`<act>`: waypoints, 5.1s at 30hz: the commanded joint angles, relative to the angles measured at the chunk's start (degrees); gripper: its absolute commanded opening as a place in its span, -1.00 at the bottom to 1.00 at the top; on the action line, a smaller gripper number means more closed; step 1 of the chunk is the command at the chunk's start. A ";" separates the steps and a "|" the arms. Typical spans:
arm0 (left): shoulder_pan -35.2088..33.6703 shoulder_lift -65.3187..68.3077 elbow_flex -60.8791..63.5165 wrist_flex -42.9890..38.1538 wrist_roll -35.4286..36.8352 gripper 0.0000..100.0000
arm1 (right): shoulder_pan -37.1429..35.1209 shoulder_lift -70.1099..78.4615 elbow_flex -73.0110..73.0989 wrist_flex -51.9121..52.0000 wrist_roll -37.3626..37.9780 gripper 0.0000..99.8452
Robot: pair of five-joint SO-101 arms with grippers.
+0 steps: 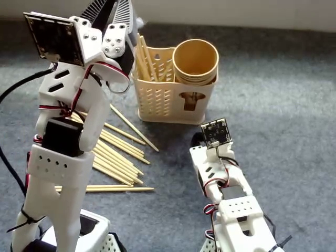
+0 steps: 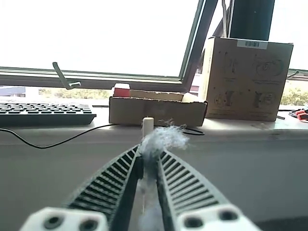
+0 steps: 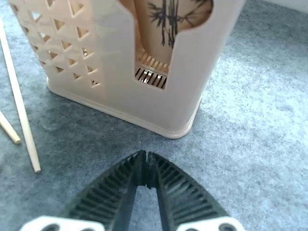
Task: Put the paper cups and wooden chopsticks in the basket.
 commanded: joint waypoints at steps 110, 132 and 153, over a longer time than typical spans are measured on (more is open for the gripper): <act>17.01 -2.07 59.65 32.53 -48.88 -0.77 | 2.33 -1.27 -0.75 0.04 0.53 -0.95; 16.13 10.95 40.40 51.43 -46.15 -0.99 | 2.59 -1.27 -0.75 0.04 0.62 -0.95; 12.88 11.47 -14.55 76.75 -45.98 -0.99 | 2.59 -1.27 -0.75 0.04 0.62 -0.95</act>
